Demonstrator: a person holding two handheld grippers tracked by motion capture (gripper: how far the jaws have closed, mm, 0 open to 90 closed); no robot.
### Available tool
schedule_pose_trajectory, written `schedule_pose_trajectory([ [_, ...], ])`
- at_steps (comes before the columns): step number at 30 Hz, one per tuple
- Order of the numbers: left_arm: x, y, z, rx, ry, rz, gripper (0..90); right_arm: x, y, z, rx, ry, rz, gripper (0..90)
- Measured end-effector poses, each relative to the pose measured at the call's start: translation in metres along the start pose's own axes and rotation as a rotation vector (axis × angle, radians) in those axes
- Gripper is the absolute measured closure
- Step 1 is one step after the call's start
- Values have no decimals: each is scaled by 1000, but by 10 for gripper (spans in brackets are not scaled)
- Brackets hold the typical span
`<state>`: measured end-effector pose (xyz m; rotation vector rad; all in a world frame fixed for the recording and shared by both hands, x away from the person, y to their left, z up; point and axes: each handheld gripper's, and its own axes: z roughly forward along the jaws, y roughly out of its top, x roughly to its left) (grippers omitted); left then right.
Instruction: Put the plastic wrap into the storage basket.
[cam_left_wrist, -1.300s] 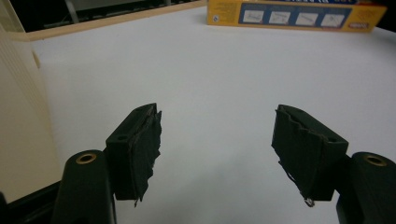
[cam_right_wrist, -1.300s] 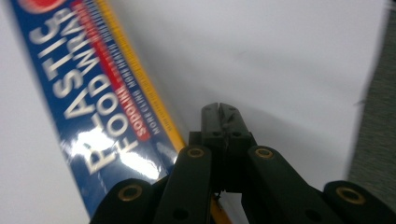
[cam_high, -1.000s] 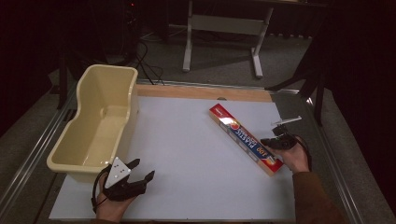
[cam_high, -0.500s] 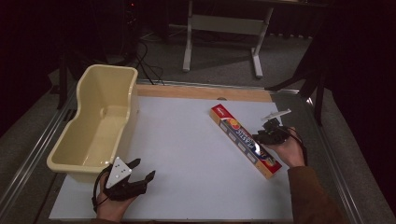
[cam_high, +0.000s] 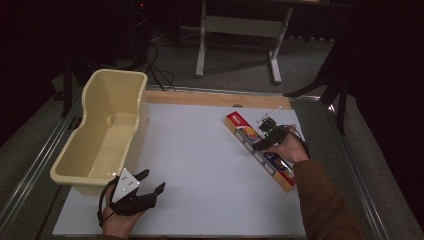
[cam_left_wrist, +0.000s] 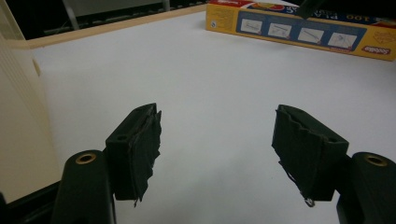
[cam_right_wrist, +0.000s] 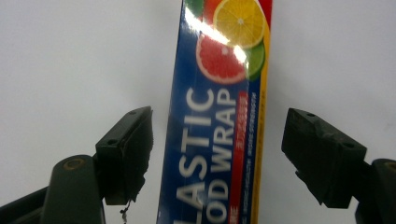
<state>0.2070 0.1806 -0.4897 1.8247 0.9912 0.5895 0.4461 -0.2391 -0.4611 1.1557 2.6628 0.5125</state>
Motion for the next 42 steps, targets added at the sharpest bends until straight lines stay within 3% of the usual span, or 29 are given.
schedule_pose_trajectory([
  [5,0,0,1,2,-2,-1,319,-3,7,13,61,20,1,249],
  [14,1,0,0,-1,-4,-3,319,-7,23,36,232,65,1,332],
  [18,0,0,-1,-3,-4,-5,319,-6,27,41,286,56,-5,362],
  [25,0,-1,-1,1,0,-5,319,-3,34,43,365,18,41,404],
  [34,-1,-2,0,2,7,-4,319,5,36,42,418,2,79,409],
  [41,-3,-1,-1,-1,11,5,319,10,32,40,425,7,109,412],
  [42,-3,-1,-1,-3,11,5,319,10,30,39,418,22,132,414],
])
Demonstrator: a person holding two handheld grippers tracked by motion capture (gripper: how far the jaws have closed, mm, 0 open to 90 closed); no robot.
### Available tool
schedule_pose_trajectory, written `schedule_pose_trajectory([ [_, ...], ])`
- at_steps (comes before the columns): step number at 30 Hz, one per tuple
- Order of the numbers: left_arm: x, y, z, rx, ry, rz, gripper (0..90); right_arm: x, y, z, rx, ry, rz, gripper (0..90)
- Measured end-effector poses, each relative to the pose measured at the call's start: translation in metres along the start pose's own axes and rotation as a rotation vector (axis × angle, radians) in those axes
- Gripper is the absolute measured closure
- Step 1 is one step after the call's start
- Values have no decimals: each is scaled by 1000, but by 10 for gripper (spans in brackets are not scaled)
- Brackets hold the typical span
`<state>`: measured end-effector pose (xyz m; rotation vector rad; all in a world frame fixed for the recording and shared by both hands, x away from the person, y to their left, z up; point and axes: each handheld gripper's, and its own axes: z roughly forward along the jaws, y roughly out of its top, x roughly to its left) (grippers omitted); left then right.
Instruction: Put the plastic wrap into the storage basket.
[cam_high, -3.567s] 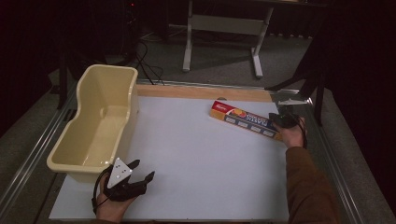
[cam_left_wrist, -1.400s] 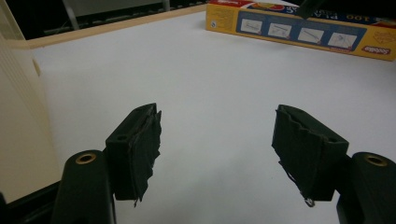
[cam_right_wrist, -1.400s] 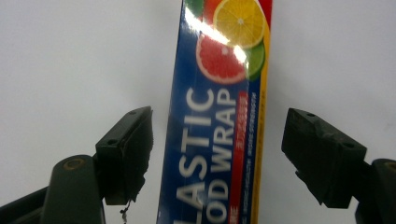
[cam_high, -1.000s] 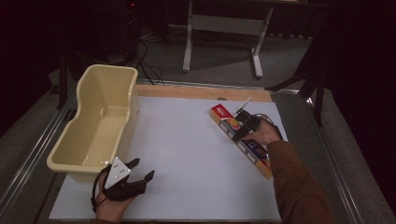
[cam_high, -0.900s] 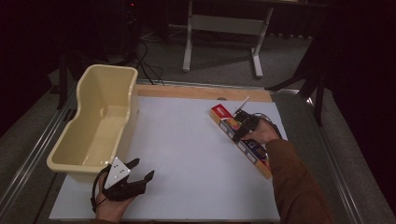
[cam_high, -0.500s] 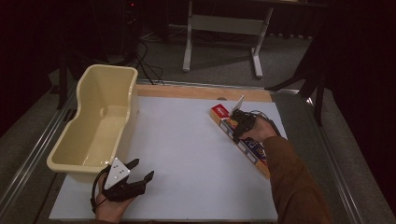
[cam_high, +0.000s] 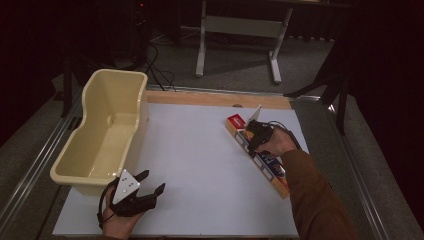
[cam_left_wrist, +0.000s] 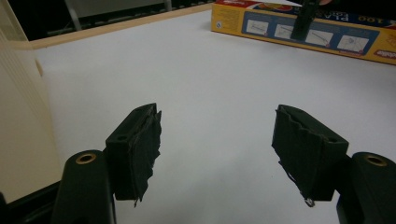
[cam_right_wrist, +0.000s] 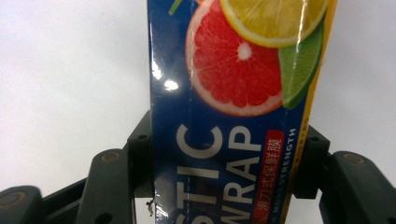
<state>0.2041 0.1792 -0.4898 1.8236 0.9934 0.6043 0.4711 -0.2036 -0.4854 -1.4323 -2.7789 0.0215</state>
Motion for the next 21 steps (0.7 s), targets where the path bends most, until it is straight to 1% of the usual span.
schedule_pose_trajectory([
  [4,0,1,0,-1,2,6,319,-1,-7,-1,0,43,34,416],
  [5,0,1,0,-1,2,6,319,-1,-7,-1,0,43,34,416],
  [6,-1,1,0,0,3,9,319,-2,-11,-2,-10,64,49,416],
  [8,-1,1,0,-1,2,11,319,-2,-14,-5,-15,90,71,417],
  [10,-1,1,0,0,2,14,319,-3,-17,-8,-16,131,101,416],
  [11,-1,1,0,0,2,14,319,-3,-17,-8,-16,131,101,416],
  [12,-1,1,1,0,2,14,320,-3,-21,-11,-38,170,112,417],
  [15,-1,2,1,-2,1,14,320,-1,-24,-17,-72,223,130,416],
  [18,0,1,1,-1,2,13,319,1,-25,-22,-118,281,151,416],
  [21,0,2,1,-3,3,12,319,1,-27,-25,-170,354,185,416],
])
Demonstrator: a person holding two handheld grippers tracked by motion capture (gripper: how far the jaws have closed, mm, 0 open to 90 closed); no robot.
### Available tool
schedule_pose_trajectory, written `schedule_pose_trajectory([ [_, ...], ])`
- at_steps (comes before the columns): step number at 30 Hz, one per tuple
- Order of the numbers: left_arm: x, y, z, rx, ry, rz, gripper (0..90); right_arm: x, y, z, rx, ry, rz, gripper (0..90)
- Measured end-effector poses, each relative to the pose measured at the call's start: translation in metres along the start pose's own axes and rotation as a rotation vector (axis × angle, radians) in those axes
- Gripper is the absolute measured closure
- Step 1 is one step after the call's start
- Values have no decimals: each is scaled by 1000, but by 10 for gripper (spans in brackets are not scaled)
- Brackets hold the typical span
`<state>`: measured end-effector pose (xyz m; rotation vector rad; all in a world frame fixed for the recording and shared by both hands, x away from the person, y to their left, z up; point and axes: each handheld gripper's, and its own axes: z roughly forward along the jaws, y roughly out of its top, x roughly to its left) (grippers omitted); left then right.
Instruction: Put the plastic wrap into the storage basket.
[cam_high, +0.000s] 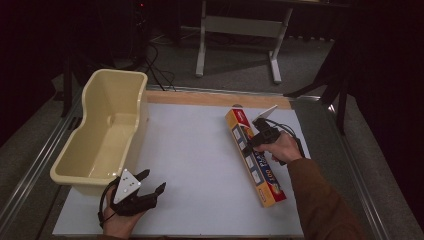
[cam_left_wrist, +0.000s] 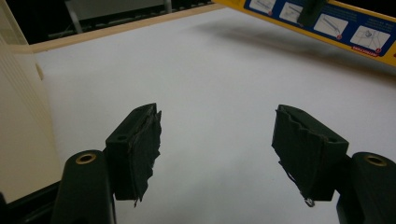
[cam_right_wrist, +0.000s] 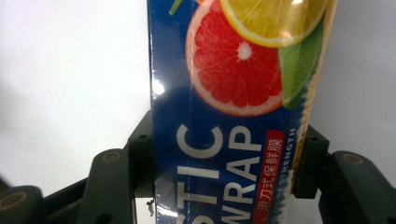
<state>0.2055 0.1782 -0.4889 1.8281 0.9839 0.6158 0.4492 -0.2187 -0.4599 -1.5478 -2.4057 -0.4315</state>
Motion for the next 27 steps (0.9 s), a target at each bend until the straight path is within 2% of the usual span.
schedule_pose_trajectory([
  [1,0,0,0,-3,0,1,319,0,0,-1,-10,23,11,416],
  [2,0,0,0,-3,0,1,318,0,0,-1,-10,23,11,416],
  [3,0,0,-1,-8,-1,2,316,2,-1,-2,-29,68,24,416],
  [4,-1,0,-1,-9,0,3,315,4,-1,-3,-35,85,28,416],
  [10,-1,1,-1,-13,-1,6,303,13,-2,-8,-87,164,34,416],
  [17,-1,1,0,-13,0,8,302,23,-4,-14,-148,236,40,416],
  [20,-1,1,0,-14,0,9,301,29,-5,-18,-165,270,27,416],
  [23,-1,1,0,-13,-1,10,300,36,-6,-21,-193,283,5,416],
  [27,-1,1,0,-13,-2,11,299,44,-6,-25,-222,303,-1,416],
])
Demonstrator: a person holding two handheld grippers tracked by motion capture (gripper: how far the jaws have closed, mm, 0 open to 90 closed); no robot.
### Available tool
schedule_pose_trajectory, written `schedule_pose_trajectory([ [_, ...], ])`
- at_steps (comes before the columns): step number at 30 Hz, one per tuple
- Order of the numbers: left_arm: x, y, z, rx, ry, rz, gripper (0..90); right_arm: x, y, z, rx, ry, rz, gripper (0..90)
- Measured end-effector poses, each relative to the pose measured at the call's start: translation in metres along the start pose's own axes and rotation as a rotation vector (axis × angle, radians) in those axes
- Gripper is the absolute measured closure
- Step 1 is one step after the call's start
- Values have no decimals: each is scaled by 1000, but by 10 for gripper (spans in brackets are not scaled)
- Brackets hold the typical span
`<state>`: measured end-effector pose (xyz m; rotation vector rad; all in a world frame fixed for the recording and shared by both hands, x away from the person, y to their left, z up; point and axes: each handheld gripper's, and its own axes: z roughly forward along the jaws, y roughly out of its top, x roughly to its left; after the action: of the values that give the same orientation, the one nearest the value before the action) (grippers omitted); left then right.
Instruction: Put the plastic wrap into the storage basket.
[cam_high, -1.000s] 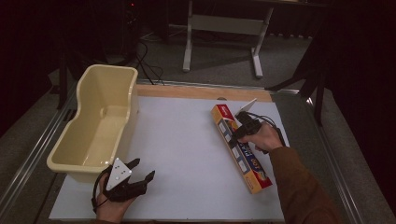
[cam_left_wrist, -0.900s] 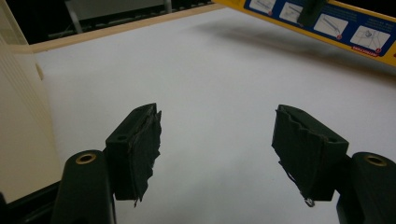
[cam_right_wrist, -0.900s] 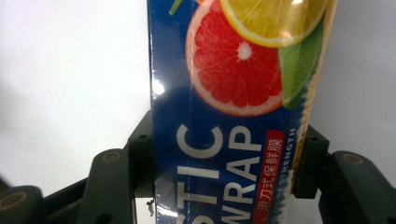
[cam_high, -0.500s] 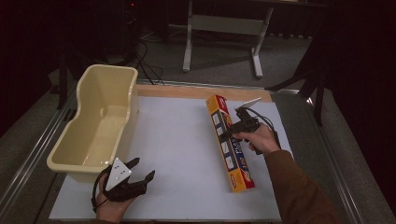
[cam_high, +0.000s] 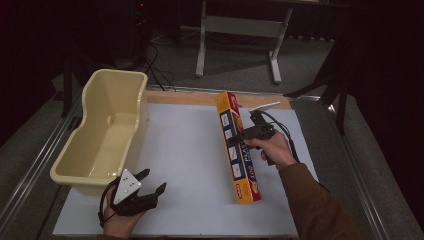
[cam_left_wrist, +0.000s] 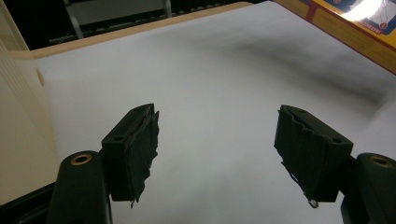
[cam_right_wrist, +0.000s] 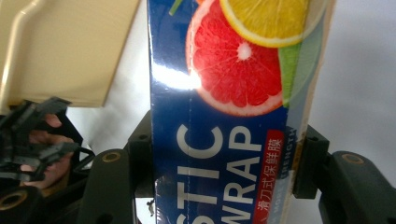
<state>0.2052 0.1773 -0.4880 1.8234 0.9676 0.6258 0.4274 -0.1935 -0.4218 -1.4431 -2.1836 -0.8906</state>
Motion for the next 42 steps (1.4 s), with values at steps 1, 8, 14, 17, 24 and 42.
schedule_pose_trajectory([
  [1,0,0,0,0,0,0,298,2,0,0,-9,7,-5,416],
  [8,0,0,0,0,-1,-2,297,15,3,-2,-45,59,-8,416],
  [14,0,0,0,-2,0,-2,296,29,7,0,-55,86,-24,416],
  [17,0,0,0,-3,1,-3,295,37,9,2,-61,91,-35,416],
  [24,1,0,0,-4,-2,-5,295,52,17,5,-88,138,-34,416],
  [42,0,0,-1,-4,-5,-1,287,83,39,8,-130,194,-17,416],
])
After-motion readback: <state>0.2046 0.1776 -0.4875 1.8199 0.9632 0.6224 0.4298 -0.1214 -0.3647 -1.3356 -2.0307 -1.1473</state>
